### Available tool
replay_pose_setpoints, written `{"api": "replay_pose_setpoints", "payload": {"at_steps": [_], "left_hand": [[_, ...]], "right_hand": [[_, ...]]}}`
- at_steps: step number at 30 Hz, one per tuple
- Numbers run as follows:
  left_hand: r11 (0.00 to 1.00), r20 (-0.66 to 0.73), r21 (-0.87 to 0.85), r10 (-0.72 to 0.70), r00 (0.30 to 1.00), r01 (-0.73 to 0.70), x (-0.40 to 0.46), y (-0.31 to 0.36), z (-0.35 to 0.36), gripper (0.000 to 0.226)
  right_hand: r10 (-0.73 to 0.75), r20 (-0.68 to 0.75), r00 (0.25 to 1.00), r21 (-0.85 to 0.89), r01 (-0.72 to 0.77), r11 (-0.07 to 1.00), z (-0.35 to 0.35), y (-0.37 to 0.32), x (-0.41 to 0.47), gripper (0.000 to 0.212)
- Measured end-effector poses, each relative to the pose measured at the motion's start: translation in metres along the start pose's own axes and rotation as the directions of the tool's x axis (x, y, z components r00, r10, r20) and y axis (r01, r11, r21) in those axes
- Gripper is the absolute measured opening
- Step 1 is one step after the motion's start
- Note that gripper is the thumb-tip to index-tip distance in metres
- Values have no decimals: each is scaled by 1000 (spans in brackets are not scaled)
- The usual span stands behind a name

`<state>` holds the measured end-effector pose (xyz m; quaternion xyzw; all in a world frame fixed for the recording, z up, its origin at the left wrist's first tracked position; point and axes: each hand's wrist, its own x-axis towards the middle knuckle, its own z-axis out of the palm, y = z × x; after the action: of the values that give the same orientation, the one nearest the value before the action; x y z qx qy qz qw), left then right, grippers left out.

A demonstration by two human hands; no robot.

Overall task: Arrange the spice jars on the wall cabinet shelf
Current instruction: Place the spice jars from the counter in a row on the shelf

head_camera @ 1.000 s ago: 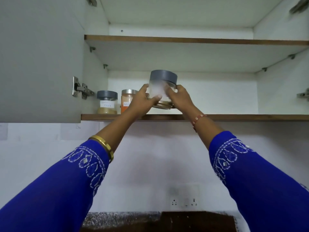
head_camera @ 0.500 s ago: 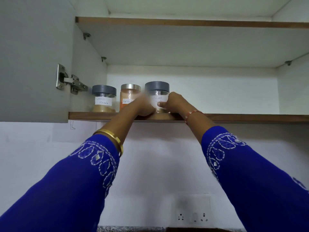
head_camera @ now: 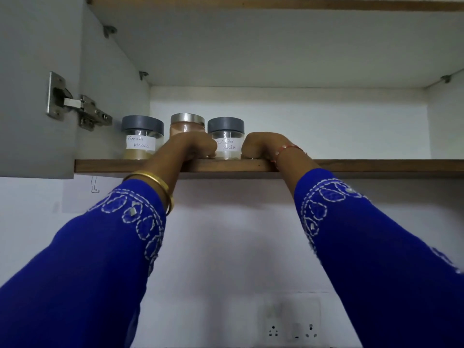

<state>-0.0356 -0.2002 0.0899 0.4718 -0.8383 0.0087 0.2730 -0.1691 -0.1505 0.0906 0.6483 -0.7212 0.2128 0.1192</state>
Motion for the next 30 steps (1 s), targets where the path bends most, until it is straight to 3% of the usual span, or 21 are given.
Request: {"api": "replay_pose_setpoints", "payload": {"at_steps": [4, 7, 8, 10, 12, 14, 17, 21, 24, 27, 30], "left_hand": [[1000, -33, 15, 6, 999, -5, -6, -2, 1, 32], [974, -136, -225, -20, 990, -12, -10, -2, 1, 15], [963, -209, -269, -46, 977, -12, -12, -1, 2, 24], [921, -393, -385, -107, 913, -57, -20, 1, 6, 33], [900, -554, -399, -84, 828, -176, -36, 8, 11, 36], [861, -673, -391, -24, 740, -327, -62, 14, 21, 37], [791, -737, -396, 29, 675, -467, -102, 21, 42, 40], [637, -678, -579, -28, 735, -509, -155, 25, 75, 36], [562, -609, -694, -125, 783, -450, -192, 26, 104, 32], [511, -497, -789, -205, 843, -341, -231, 25, 142, 30], [415, -324, -889, -264, 909, -196, -269, 24, 184, 31]], "right_hand": [[6, -17, 1000, 46, -5, 999, 0, 1, -1, 27], [20, -90, 996, 165, -5, 986, 0, 2, -6, 30], [20, -146, 989, 218, 13, 976, 1, 1, -9, 26], [17, -344, 939, 342, 108, 934, 2, -1, -19, 18], [17, -538, 843, 402, 239, 884, 5, -5, -34, 29], [12, -596, 803, 441, 314, 841, 9, -7, -53, 29], [81, -636, 767, 547, 375, 749, 20, -10, -81, 28], [144, -634, 760, 661, 436, 611, 50, -12, -142, 28], [115, -639, 761, 652, 455, 607, 81, -8, -194, 29], [172, -570, 803, 702, 368, 610, 119, 1, -246, 31], [278, -419, 864, 812, 220, 540, 164, 15, -294, 32]]}}
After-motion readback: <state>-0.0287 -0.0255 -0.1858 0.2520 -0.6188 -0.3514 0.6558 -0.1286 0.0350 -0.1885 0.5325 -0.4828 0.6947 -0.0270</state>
